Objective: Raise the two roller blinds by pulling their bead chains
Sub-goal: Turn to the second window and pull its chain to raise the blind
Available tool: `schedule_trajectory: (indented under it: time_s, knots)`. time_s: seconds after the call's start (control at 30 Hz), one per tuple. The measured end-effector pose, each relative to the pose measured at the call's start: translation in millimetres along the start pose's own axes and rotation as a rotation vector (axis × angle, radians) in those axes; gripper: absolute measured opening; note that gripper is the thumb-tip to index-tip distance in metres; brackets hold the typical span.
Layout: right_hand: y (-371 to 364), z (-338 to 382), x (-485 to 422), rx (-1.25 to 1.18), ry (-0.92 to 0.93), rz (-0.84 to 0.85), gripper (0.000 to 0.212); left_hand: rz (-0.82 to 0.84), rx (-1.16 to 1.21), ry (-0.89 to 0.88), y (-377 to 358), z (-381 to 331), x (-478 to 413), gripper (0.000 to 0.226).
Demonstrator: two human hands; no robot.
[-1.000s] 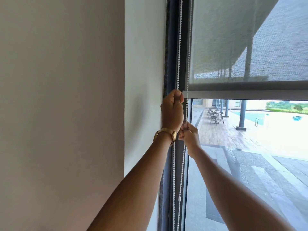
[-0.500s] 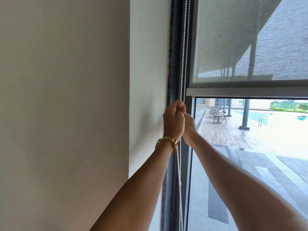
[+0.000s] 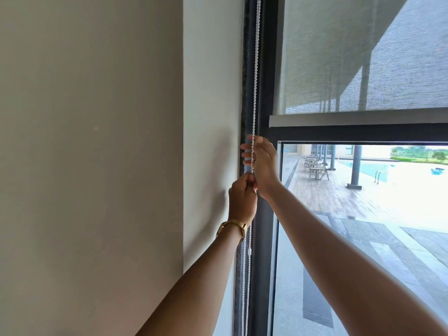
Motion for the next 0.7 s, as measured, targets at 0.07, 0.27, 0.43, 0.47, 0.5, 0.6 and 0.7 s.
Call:
schedule_trajectory:
  time_s: [0.07,0.27,0.43,0.47,0.5,0.6,0.7]
  knots:
    - [-3.0,6.9,-5.0,-0.025,-0.003,-0.017,0.023,0.009,0.02,0.034,-0.6,3.0,-3.1,0.023]
    - [28.3,-3.6,-27.5,0.384,-0.022,-0.136,0.04,0.05,0.075,0.06,1.8,3.6,-0.6,0.031]
    - [1.8,3.4,-35.3,0.33,0.066,0.026,0.031,0.011,0.047,0.041,8.9,-3.1,4.6,0.035]
    - [0.7,3.0,-33.5,0.343,0.097,0.033,0.036,0.004,0.047,0.037,9.9,-4.5,5.7,0.038]
    - [2.4,2.3,-31.8,0.366,0.139,0.029,0.039,0.003,0.046,0.032,10.6,-6.3,7.0,0.041]
    - [12.4,-2.4,-27.3,0.477,0.209,-0.003,0.035,0.013,0.066,0.022,8.8,-10.6,9.6,0.043]
    - [19.4,-0.3,-23.6,0.564,0.253,-0.009,0.039,0.026,0.096,0.026,5.7,-18.5,11.4,0.042]
Point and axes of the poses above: each hand's wrist, its own x-axis away from the middle knuckle, its own y-axis out of the back of the hand, z = x × y, the point moved 9 cm from there along -x, towards the middle knuckle, and after that the axes turned 11 degrees about y, right-handed, at the moved point
